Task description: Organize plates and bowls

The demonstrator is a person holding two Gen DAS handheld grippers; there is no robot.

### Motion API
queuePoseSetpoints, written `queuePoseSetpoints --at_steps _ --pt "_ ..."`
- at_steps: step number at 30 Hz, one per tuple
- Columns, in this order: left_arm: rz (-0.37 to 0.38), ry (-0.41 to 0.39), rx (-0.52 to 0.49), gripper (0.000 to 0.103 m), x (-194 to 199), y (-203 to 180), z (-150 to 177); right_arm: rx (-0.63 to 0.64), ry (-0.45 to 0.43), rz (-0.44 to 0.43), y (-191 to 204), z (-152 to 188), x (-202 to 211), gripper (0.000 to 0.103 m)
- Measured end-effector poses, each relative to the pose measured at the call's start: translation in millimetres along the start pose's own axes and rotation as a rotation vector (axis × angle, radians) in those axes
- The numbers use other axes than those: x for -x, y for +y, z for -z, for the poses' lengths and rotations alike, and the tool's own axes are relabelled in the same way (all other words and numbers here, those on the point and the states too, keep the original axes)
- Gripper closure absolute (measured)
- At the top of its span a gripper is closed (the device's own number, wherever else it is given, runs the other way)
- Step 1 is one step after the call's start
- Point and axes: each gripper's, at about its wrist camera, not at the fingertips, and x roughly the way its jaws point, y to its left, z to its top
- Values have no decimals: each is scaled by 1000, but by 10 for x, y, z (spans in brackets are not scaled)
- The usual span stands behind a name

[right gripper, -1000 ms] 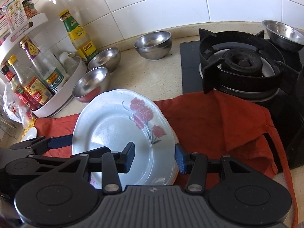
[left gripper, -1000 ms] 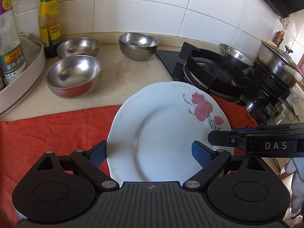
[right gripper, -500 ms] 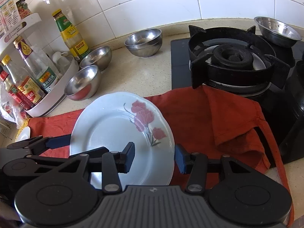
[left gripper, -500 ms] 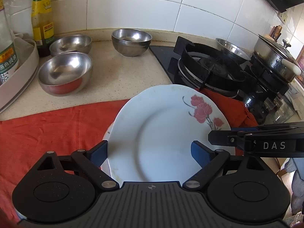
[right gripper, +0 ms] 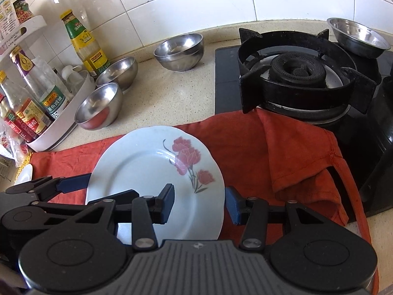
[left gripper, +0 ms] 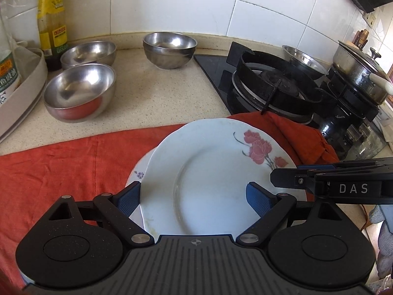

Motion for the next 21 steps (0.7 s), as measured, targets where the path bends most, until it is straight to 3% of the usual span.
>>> queuePoseSetpoints --at_steps 8,10,14,21 --pt "-20 3 17 10 -56 55 -39 24 2 -3 49 -64 -95 55" --pt "-25 1 22 10 -59 70 -46 41 -10 -31 72 -80 -95 66" --pt "-23 -5 30 11 -60 93 -79 101 -21 -13 157 -132 -115 66" --pt "-34 9 23 11 -84 110 -64 84 -14 -43 174 -156 -154 65"
